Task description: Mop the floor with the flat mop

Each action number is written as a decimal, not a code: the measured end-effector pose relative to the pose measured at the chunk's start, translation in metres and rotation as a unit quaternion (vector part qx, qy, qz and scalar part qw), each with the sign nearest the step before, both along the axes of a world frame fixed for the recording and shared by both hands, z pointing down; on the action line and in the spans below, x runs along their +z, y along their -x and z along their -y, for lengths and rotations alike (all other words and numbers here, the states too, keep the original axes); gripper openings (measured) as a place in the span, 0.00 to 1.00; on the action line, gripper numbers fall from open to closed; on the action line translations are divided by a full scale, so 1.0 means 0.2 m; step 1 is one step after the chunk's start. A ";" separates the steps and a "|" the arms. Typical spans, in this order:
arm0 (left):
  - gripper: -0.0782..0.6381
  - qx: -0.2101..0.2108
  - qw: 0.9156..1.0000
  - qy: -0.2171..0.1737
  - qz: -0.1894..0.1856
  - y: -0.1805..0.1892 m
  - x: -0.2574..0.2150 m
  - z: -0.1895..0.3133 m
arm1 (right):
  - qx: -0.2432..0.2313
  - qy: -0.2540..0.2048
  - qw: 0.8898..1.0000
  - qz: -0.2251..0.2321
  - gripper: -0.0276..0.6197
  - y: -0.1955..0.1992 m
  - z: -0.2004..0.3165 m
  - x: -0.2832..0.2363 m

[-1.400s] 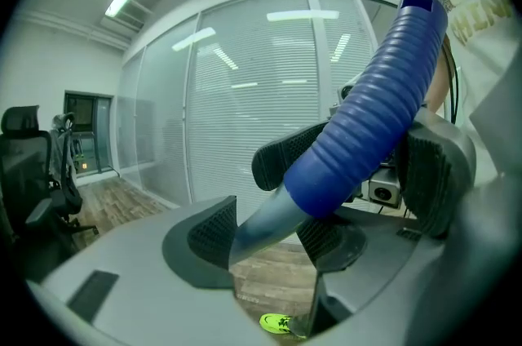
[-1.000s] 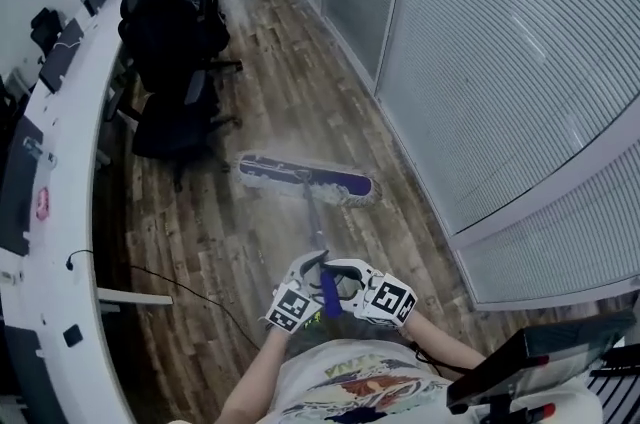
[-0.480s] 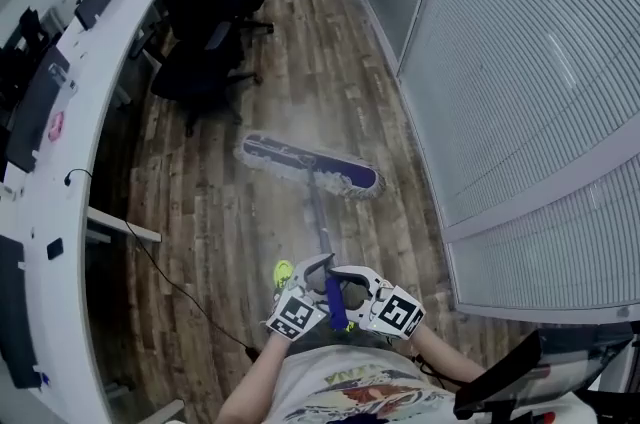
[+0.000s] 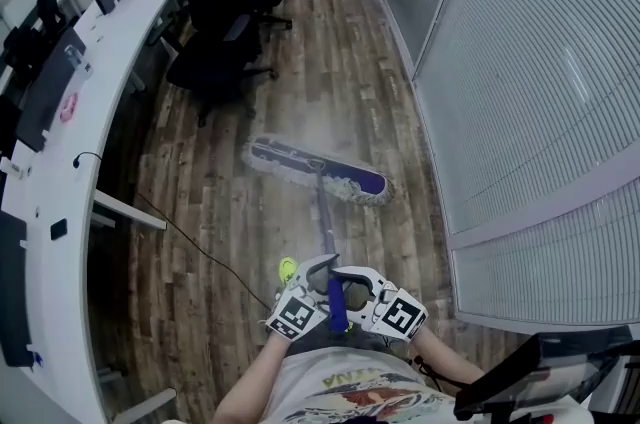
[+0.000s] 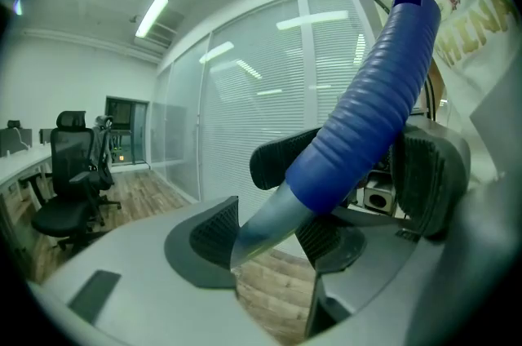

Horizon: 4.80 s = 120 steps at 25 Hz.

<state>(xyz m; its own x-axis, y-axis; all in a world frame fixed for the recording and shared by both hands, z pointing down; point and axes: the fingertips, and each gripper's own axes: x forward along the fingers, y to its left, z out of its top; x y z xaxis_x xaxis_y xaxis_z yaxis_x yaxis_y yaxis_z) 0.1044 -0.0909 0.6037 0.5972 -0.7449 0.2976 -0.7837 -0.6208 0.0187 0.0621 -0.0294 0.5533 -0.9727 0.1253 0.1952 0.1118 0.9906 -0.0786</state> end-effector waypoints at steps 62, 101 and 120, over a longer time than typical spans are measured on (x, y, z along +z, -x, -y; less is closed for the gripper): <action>0.36 0.023 0.995 -0.008 0.092 1.76 0.03 3.11 | 0.026 -0.048 0.998 -0.026 0.41 1.74 3.10 -0.02; 0.34 0.002 0.990 0.017 0.140 0.47 0.02 -0.02 | -0.001 -0.031 0.999 -0.009 0.36 0.43 -0.01 -0.04; 0.33 -0.051 0.985 0.032 0.164 -0.18 0.01 -0.64 | -0.074 -0.017 0.996 0.038 0.37 -0.26 -0.63 -0.07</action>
